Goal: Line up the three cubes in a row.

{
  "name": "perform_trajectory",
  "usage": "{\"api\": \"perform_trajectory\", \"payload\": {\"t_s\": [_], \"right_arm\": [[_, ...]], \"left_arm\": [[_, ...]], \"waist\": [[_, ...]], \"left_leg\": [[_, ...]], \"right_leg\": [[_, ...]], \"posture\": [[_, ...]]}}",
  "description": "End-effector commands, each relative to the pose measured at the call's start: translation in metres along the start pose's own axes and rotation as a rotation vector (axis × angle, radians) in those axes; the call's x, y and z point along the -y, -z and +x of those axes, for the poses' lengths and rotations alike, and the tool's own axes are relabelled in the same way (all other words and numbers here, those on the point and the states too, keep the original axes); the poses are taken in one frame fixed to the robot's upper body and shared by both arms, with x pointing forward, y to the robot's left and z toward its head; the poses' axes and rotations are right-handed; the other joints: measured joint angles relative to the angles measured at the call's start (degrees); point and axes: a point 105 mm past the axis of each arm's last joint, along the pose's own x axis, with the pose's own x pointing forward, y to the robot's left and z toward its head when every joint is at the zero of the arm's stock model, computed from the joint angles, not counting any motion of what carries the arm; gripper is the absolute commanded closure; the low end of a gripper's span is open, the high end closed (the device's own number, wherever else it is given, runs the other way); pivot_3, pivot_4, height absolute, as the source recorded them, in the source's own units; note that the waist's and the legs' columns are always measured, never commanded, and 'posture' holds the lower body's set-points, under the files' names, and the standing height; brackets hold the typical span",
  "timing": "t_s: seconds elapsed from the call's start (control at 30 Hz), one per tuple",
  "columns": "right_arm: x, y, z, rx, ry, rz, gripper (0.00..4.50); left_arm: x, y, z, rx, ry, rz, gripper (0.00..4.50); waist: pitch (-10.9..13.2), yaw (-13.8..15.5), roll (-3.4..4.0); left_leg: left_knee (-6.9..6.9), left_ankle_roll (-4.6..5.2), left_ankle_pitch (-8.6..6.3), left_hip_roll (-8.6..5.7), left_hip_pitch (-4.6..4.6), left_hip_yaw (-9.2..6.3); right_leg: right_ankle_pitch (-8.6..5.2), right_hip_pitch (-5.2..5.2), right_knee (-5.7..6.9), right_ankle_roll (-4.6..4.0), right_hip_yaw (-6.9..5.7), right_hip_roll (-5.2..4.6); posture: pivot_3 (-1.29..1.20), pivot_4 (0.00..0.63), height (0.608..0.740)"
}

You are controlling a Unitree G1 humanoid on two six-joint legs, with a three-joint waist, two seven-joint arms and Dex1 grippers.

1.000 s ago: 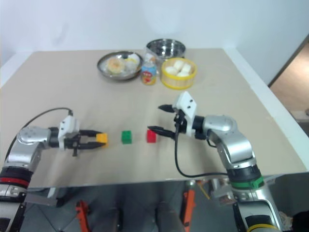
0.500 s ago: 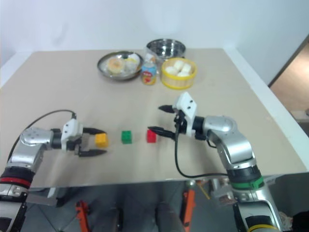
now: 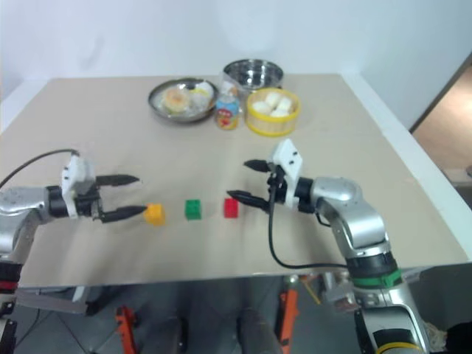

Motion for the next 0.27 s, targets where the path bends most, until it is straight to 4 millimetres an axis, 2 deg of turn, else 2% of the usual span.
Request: {"api": "perform_trajectory", "payload": {"t_s": [0.03,0.1,0.17,0.27], "right_arm": [[0.012,-0.011,0.002,0.038,0.035,-0.054,0.0],[0.019,-0.006,0.004,0.023,0.067,-0.085,0.0],[0.029,-0.003,0.006,0.023,0.111,-0.101,0.0],[0.036,0.001,0.006,0.029,0.139,-0.102,0.0]], "left_arm": [[-0.026,-0.014,-0.002,0.073,-0.247,0.017,0.05],[-0.032,-0.009,0.002,0.088,-0.317,0.002,0.05],[-0.038,0.005,0.013,0.05,-0.397,-0.004,0.05],[-0.037,0.013,0.027,0.04,-0.42,0.022,0.05]], "waist": [[0.0,0.04,0.0],[0.0,0.04,0.0],[0.0,0.05,0.0],[0.0,0.07,-0.01]], "left_leg": [[0.03,0.0,0.0,-0.01,0.03,0.0],[0.1,0.0,0.0,-0.02,0.03,0.0],[0.14,-0.01,0.0,-0.03,0.02,0.01],[0.16,-0.01,0.0,-0.04,0.02,0.0]], "right_leg": [[0.01,0.05,0.0,0.01,0.0,-0.01],[0.05,0.07,0.0,0.02,0.01,-0.01],[0.08,0.08,-0.01,0.06,0.02,-0.02],[0.12,0.08,0.0,0.08,0.02,0.0]], "posture": [[0.0,0.15,0.734],[0.0,0.15,0.734],[0.0,0.15,0.734],[0.0,0.15,0.734]]}}
